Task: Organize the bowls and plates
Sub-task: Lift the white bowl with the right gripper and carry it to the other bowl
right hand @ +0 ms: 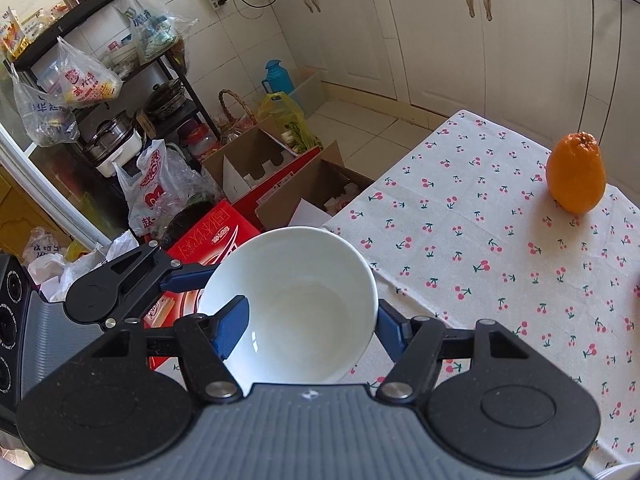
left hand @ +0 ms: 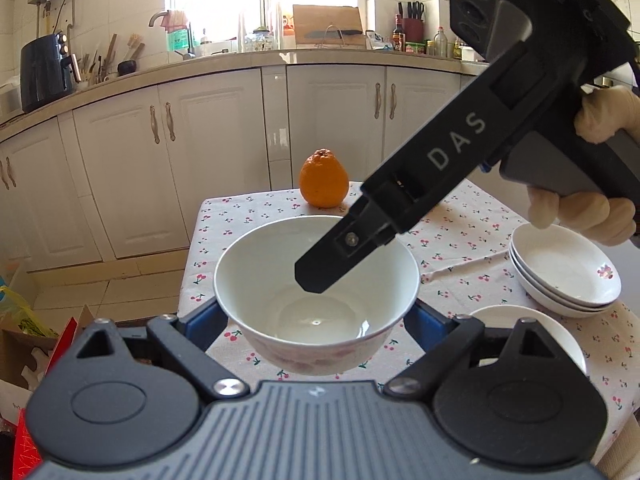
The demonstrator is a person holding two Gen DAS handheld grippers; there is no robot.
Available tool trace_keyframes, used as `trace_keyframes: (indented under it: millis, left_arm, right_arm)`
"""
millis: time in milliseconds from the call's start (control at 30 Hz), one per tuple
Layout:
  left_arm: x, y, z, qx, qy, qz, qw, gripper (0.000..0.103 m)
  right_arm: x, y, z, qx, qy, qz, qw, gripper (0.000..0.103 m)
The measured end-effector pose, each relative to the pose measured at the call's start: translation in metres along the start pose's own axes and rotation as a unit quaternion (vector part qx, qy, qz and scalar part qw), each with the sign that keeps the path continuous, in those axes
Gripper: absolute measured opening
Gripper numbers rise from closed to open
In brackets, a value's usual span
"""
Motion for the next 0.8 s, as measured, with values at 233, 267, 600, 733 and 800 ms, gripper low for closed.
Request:
trace_keyframes:
  millis: [233,267,600,733,800]
  left_arm:
    - [0.021,-0.016,0.001,-0.005,-0.006,0.009,0.9999,0.094]
    - [0.024,-0.019,0.002,-0.005,-0.006,0.01,0.9999,0.094]
    - [0.043,-0.045,0.006,-0.015,-0.006,0.025,0.9996,0.094]
    - [0.047,-0.056,0.008,-0.021,-0.006,0.031,0.9993,0.094]
    - [0.049,-0.061,0.008,-0.024,-0.007,0.034,0.9991,0.094]
  right_arm:
    - [0.022,0.01,0.021,0.004,-0.008,0.005,1.0,0.073]
    - [0.025,0.012,0.024,0.005,-0.009,0.006,1.0,0.073]
    - [0.048,0.019,0.053,0.003,-0.018,0.009,1.0,0.073]
    - [0.054,0.016,0.064,-0.005,-0.02,0.01,1.0,0.073]
    - [0.058,0.016,0.069,-0.008,-0.022,0.011,1.0,0.073]
Point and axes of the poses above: each gripper's, at about its wrist camera, not at the fingertips, and x roughly against the way its jaws point, y to its left, z to its underside, the point moved 10 cm from there along -x, roughly the way its jaws point, and after that the axes turned 1 degree about -z, right-handed, at the moved point
